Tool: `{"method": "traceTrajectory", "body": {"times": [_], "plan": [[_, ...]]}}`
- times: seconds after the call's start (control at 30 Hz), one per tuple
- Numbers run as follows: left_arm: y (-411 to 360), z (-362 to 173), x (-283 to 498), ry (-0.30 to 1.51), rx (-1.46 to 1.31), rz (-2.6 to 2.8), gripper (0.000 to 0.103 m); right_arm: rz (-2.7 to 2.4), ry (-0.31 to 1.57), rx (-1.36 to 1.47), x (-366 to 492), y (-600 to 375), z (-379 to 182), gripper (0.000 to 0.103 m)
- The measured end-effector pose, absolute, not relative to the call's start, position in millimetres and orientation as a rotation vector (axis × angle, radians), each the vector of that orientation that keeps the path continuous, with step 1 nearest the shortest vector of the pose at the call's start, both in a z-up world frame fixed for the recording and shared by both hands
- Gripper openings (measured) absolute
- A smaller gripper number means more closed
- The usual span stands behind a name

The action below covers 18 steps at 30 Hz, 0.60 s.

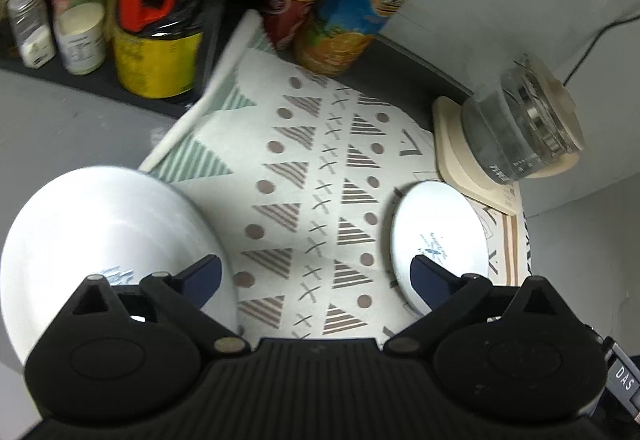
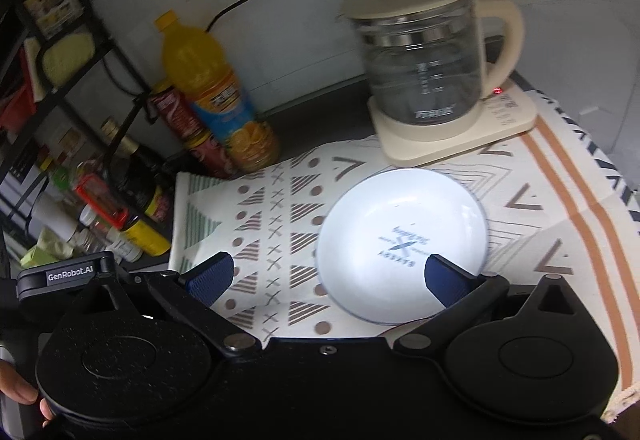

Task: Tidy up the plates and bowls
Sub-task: 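Move both grippers to the rim of the white 'BAKERY' plate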

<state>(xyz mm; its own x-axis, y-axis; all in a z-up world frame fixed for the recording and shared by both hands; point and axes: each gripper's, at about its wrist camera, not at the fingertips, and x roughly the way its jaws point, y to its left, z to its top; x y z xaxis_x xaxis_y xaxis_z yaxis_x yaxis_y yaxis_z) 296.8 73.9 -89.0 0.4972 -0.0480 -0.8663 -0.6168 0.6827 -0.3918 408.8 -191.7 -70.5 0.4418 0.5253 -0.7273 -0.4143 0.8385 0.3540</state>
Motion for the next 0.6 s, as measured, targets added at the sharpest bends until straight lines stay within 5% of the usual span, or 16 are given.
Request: {"method": "traceTrajectory", "body": {"times": [0.6], "plan": [[50, -101, 363, 1.082, -0.723, 0.268, 0.100, 0.386, 1.023, 0.195, 448, -233, -88, 0.100]]}}
